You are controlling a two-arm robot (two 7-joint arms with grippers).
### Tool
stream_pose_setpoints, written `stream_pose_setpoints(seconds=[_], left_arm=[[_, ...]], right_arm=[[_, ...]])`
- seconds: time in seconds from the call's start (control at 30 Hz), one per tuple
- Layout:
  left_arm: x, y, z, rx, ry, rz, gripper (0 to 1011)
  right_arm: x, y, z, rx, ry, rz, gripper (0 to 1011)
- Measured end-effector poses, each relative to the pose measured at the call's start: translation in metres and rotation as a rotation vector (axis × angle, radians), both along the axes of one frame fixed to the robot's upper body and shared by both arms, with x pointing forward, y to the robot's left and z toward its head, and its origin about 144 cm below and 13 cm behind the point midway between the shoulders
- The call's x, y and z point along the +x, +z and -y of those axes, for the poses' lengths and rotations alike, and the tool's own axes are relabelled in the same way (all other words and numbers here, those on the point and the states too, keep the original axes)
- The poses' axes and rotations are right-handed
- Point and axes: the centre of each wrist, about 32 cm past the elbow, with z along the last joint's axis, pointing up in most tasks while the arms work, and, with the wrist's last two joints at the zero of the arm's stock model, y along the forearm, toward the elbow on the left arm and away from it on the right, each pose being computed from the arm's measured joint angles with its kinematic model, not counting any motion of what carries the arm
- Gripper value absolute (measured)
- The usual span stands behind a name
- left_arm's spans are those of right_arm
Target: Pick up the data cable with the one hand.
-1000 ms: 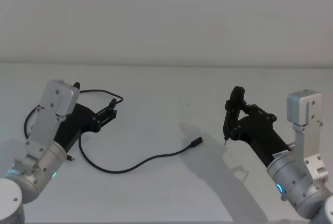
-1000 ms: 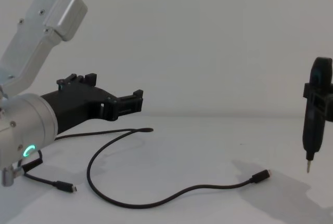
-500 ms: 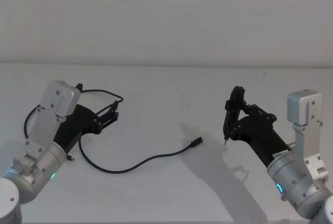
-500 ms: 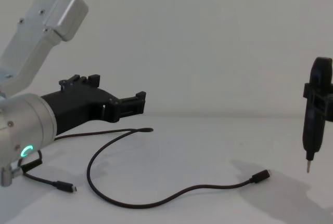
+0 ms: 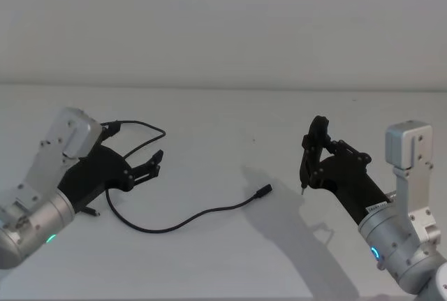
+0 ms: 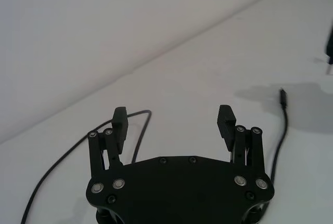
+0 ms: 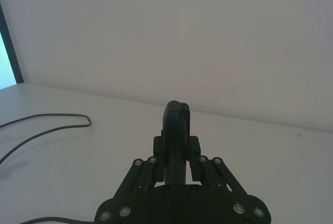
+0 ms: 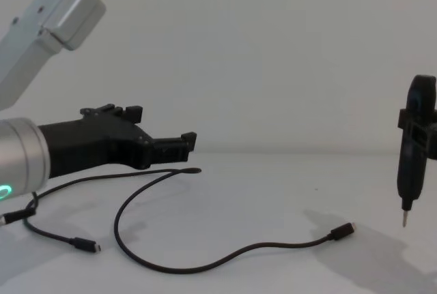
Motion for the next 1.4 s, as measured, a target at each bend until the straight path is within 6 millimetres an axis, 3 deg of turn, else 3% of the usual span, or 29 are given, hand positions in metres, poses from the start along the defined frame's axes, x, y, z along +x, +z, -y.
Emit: stream_pose_setpoints(seconds=[0.27, 0.57, 1.4], left_arm=[[0.012, 0.012, -0.022, 0.054, -0.123, -0.056, 1001], [0.027, 0.024, -0.033, 0.109, -0.255, -0.130, 1001], [0.049, 0.025, -0.006, 0.195, -0.419, -0.279, 1001]], right_arm=[[0.000, 0.000, 0.000, 0.000, 0.000, 0.000, 275], [0.000, 0.000, 0.000, 0.000, 0.000, 0.000, 275], [0.000, 0.000, 0.000, 0.000, 0.000, 0.000, 275]])
